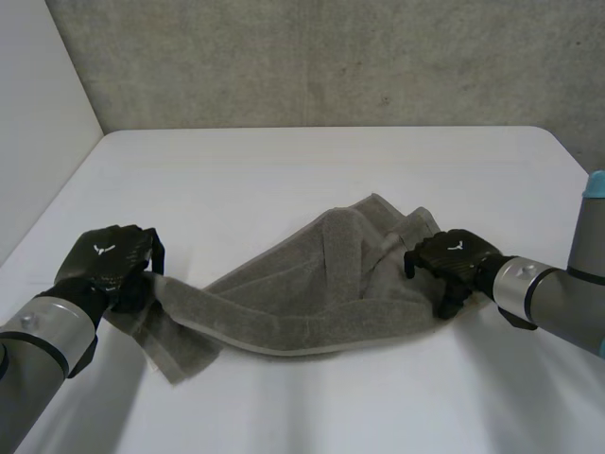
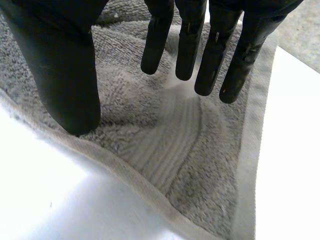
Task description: Fold the towel.
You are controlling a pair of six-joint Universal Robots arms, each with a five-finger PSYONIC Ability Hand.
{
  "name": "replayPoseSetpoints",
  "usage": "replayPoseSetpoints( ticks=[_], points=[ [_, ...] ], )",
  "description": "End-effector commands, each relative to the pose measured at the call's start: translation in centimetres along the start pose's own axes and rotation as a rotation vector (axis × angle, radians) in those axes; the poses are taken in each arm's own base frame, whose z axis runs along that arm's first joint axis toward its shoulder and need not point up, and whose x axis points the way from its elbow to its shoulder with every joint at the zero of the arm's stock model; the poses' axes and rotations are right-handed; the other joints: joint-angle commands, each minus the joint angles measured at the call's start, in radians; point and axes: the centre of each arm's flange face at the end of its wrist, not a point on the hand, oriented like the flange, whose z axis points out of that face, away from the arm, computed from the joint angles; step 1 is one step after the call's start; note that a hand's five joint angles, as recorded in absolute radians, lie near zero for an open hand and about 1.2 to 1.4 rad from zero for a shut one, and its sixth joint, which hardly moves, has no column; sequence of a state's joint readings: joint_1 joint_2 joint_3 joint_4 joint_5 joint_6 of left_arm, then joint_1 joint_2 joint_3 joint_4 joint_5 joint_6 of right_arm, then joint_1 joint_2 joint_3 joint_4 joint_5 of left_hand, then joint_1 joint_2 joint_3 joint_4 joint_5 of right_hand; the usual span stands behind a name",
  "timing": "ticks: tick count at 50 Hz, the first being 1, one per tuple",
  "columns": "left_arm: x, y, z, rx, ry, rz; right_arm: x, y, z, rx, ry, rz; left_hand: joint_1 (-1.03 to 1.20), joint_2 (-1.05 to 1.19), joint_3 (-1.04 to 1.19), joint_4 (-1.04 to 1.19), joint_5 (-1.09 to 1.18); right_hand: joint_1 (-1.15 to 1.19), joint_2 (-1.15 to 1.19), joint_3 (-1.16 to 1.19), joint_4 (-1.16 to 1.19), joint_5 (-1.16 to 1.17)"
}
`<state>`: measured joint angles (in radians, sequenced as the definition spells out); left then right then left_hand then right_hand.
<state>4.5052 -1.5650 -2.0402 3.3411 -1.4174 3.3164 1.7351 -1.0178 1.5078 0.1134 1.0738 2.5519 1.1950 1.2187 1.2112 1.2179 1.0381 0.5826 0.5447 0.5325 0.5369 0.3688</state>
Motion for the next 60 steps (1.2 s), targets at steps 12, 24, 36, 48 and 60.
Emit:
replayPoseSetpoints(
  ticks=[12,24,36,48,60],
  points=[
    [0.1,0.3,-0.1,-0.008,0.004,-0.001,1.3,2.5,-2.3,-0.036,0.006,-0.020,0.201,0.178,0.185,0.178,0.184,-0.007,0.031,0.043,0.038,0.032],
    [0.2,0.5,-0.1,-0.015,0.007,-0.002,2.7,2.3,-2.7,-0.022,0.048,-0.007,0.201,0.178,0.185,0.178,0.184,0.010,0.048,0.060,0.056,0.050],
    [0.2,0.5,-0.2,-0.017,0.007,-0.002,4.2,1.7,-5.1,0.013,0.098,0.054,0.201,0.178,0.185,0.178,0.184,0.010,0.048,0.060,0.056,0.049],
    [0.3,0.6,-0.2,-0.017,0.009,-0.002,5.7,3.1,-6.3,0.002,0.127,0.104,0.201,0.178,0.185,0.178,0.184,0.154,0.192,0.204,0.200,0.193],
    [0.3,0.6,-0.2,-0.017,0.009,-0.002,4.0,4.4,-6.2,-0.035,0.060,0.064,0.201,0.178,0.185,0.178,0.184,0.060,0.098,0.110,0.106,0.099]
  ],
)
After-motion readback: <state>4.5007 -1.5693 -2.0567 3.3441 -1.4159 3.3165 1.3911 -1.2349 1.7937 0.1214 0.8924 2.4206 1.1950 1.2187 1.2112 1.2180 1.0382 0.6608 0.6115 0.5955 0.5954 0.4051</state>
